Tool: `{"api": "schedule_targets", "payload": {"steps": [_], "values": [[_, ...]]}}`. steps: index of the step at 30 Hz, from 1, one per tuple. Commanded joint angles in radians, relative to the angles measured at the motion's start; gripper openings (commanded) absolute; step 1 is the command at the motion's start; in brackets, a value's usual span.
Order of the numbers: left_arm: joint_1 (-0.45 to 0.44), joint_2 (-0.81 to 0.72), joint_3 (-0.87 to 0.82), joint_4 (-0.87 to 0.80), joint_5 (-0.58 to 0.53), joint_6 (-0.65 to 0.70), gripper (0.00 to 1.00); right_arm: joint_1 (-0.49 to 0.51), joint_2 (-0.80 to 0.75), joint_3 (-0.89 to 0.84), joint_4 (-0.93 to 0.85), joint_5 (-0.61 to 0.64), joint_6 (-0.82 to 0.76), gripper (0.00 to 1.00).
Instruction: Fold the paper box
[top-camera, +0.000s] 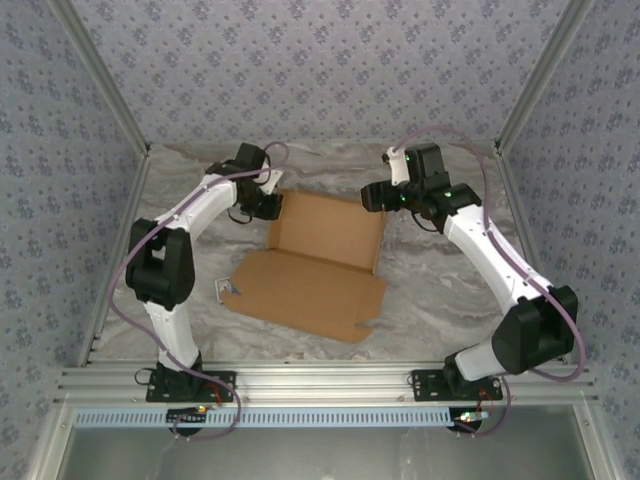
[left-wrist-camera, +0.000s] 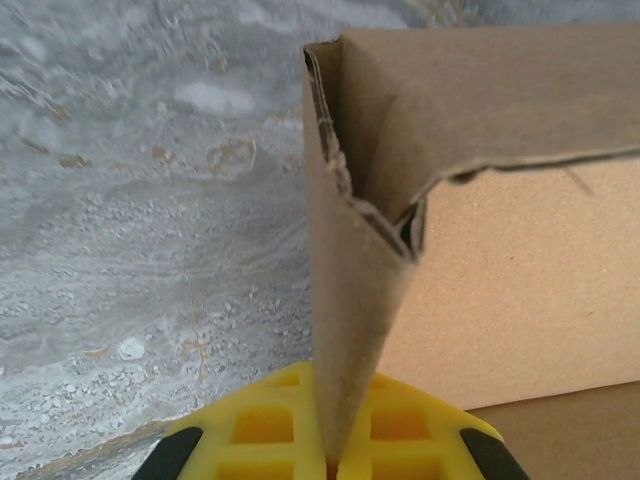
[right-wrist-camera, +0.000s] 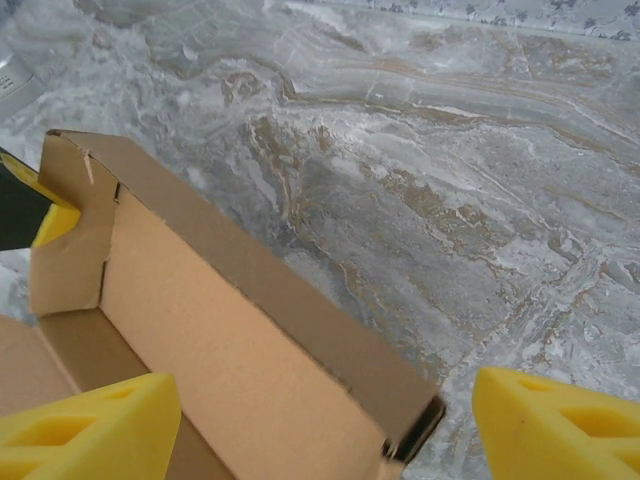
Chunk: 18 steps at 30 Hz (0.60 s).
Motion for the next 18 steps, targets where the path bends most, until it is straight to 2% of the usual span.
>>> {"api": "schedule_targets", "payload": {"steps": [1, 11, 18], "values": [[-0.004, 0.031, 0.079, -0.13, 0.058, 0.072, 0.0, 0.005, 0.045, 0.05, -0.039, 0.0, -0.089, 0.79], [-0.007, 0.198, 0.29, -0.349, -0.008, 0.174, 0.01, 0.011, 0.266, 0.129, -0.03, -0.152, -0.169, 0.77], [-0.023, 0.309, 0.441, -0.441, -0.088, 0.187, 0.09, 0.014, 0.325, 0.122, -0.005, -0.188, -0.122, 0.76]]}}
